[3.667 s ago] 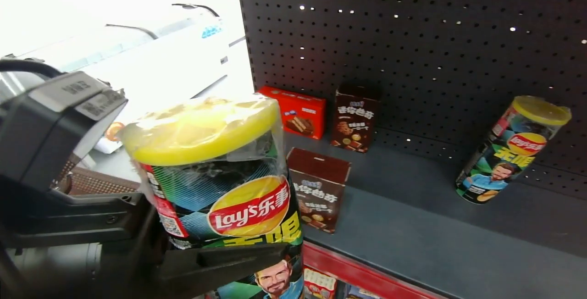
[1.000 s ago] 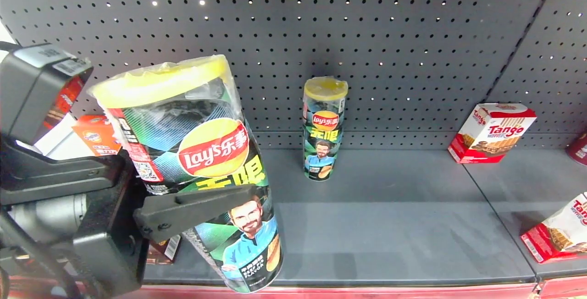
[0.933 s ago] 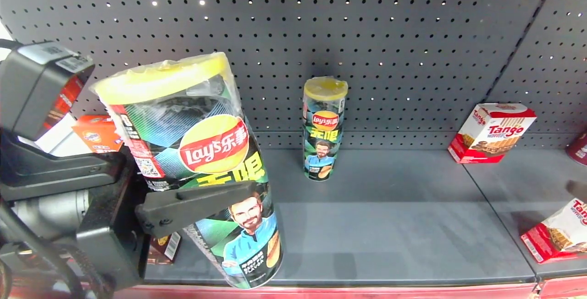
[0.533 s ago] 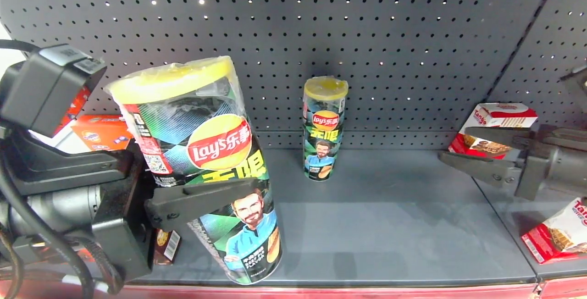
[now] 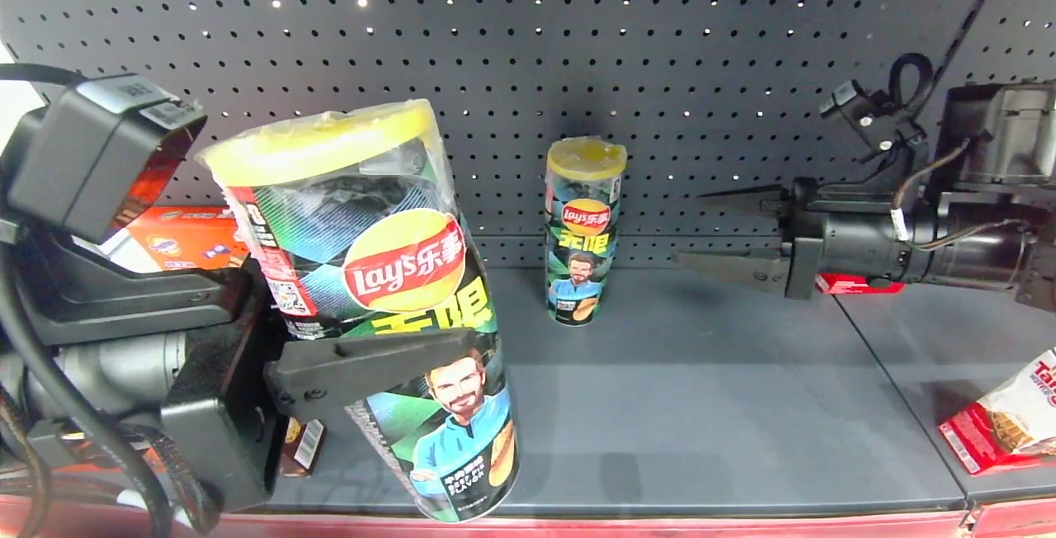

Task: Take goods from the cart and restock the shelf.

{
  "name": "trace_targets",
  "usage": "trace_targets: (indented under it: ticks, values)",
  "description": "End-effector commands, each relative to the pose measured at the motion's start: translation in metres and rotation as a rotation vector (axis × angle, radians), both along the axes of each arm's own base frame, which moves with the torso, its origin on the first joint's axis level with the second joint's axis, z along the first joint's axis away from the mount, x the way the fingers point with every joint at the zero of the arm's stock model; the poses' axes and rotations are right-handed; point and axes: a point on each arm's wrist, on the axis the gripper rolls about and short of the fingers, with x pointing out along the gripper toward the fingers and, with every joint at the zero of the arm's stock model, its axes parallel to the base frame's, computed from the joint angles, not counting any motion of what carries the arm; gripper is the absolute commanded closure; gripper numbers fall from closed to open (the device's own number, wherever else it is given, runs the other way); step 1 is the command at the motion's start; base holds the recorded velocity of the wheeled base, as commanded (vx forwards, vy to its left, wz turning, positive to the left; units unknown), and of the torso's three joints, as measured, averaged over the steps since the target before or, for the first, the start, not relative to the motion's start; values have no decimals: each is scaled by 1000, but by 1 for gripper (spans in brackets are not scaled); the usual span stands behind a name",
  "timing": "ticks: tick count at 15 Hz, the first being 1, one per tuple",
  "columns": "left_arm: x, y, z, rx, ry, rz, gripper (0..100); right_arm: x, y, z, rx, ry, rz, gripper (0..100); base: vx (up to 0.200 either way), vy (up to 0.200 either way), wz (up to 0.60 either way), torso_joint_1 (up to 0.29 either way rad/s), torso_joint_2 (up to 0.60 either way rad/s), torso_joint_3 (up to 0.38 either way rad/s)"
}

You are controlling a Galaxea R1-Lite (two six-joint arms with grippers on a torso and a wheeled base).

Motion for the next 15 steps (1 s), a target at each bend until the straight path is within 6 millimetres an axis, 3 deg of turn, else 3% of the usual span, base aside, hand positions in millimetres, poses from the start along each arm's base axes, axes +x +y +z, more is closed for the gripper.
trace_targets:
  ticks: [1, 3, 10, 15]
  values:
    - [2, -1, -1, 3, 5, -2, 100, 27, 20, -6, 12, 2, 179, 0, 0, 0, 0, 0, 0, 0]
    - [6, -4, 3, -1, -1, -5, 100, 52, 31, -15, -6, -65, 267, 0, 0, 0, 0, 0, 0, 0]
    - [9, -5, 0, 5, 9, -3, 100, 84, 49, -28, -3, -80, 317, 0, 0, 0, 0, 0, 0, 0]
    - [9, -5, -3, 10, 17, -2, 100, 103, 58, -55, -10, -44, 316, 0, 0, 0, 0, 0, 0, 0]
